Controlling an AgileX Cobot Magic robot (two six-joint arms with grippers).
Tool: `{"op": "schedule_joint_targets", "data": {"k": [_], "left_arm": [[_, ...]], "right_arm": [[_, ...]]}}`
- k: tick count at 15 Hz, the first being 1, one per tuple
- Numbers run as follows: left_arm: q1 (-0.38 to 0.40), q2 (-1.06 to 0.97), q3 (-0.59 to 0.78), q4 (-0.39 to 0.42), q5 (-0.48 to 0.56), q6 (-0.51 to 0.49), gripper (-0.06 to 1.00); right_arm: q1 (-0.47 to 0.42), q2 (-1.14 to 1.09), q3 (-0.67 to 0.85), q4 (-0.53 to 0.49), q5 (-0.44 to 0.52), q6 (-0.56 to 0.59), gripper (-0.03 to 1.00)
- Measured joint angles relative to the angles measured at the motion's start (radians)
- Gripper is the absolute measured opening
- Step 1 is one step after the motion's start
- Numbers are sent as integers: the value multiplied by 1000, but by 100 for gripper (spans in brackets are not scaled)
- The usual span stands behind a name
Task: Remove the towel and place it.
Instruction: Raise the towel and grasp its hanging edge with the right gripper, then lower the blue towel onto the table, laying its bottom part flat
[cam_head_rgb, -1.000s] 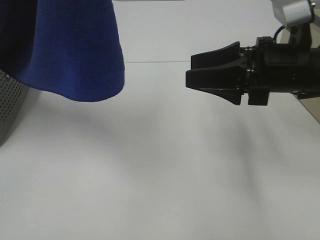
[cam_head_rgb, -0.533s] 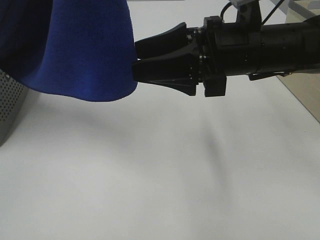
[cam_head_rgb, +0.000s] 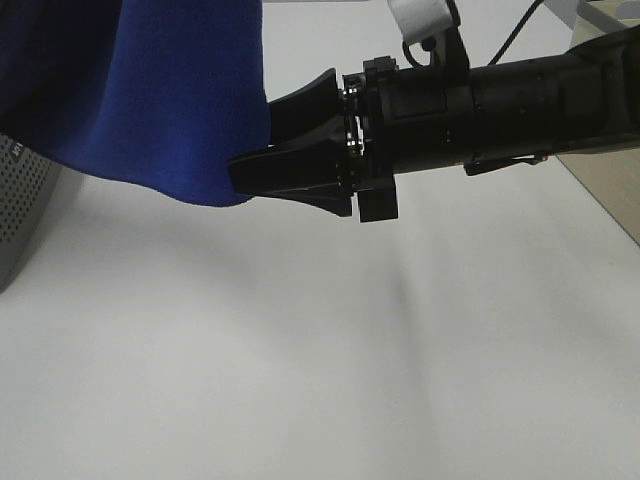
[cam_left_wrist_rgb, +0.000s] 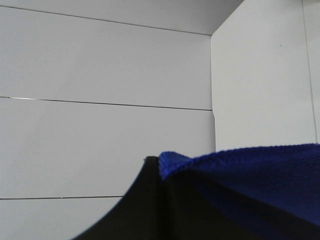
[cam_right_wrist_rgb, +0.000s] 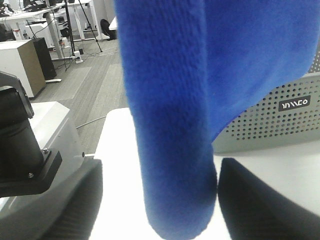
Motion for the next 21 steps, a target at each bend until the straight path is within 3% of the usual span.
{"op": "schedule_joint_targets", "data": {"k": [4, 7, 9, 13, 21], "left_arm": [[0, 0, 0, -22, -8, 0, 0], [0, 0, 0, -22, 30, 0, 0], [0, 0, 0, -22, 53, 0, 0], [0, 0, 0, -22, 66, 0, 0], [0, 0, 0, -22, 66, 0, 0]], "right_arm": [[0, 26, 0, 0, 0, -2, 65], [0, 29, 0, 0, 13, 6, 35], [0, 29, 0, 0, 21, 17, 25], [0, 31, 0, -5, 87, 62, 21], [-2, 20, 0, -128, 92, 157, 20]]}}
